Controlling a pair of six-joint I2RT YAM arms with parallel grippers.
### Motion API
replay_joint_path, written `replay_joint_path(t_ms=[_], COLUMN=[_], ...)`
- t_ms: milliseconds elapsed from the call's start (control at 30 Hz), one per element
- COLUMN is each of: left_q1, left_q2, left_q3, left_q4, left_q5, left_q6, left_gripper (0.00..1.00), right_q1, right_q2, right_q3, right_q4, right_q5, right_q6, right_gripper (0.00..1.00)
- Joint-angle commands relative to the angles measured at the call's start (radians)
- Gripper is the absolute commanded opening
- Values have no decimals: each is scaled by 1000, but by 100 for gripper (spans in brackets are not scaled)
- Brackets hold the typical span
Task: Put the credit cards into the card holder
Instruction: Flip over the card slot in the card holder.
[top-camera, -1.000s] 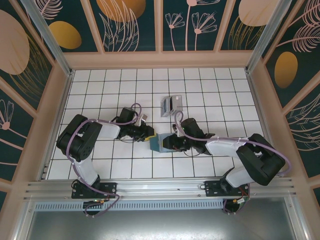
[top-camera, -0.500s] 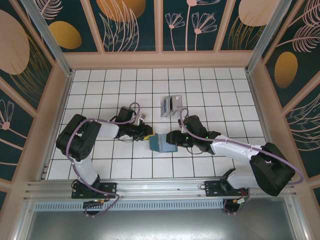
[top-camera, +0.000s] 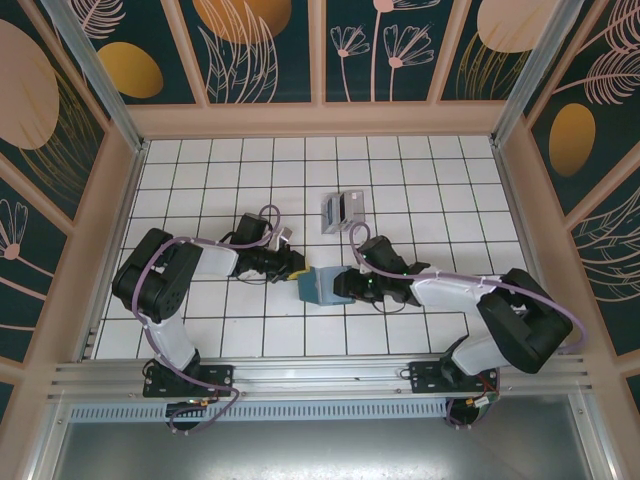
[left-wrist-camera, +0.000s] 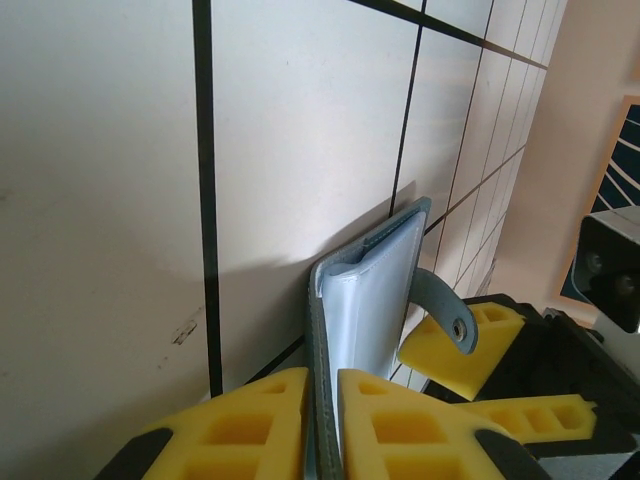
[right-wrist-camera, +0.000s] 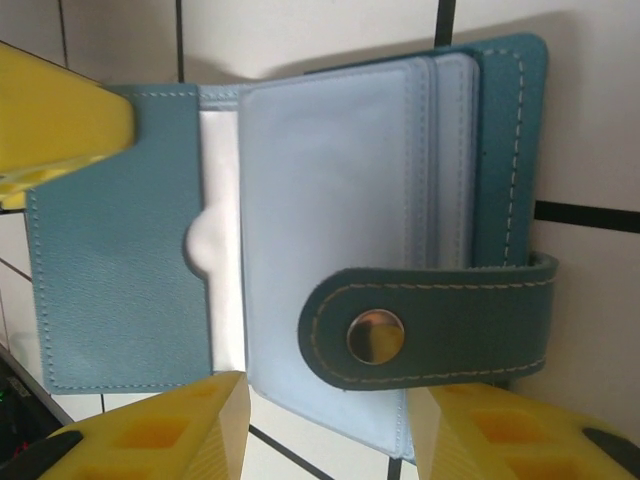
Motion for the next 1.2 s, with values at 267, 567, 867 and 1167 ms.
replay_joint_path(t_ms=[267, 567, 867, 1167], left_q1=[5, 4, 4, 5], left_q2=[-5, -16, -18, -28], left_q3=[-14, -30, -34, -36], left_q4=[26, 32, 35, 36], left_q5=[17, 13, 12, 11], left_q6=[-3, -9, -10, -11], left_gripper=[16, 15, 16, 17], right_q1=[47, 53, 53, 60], right_q2=[48, 40, -6, 11], right_q3=[17, 24, 39, 52], right_q4=[25, 50, 20, 33], right_q5=[-1, -4, 13, -1], right_q6=[1, 15, -1, 4], right_gripper=[44, 41, 40, 33])
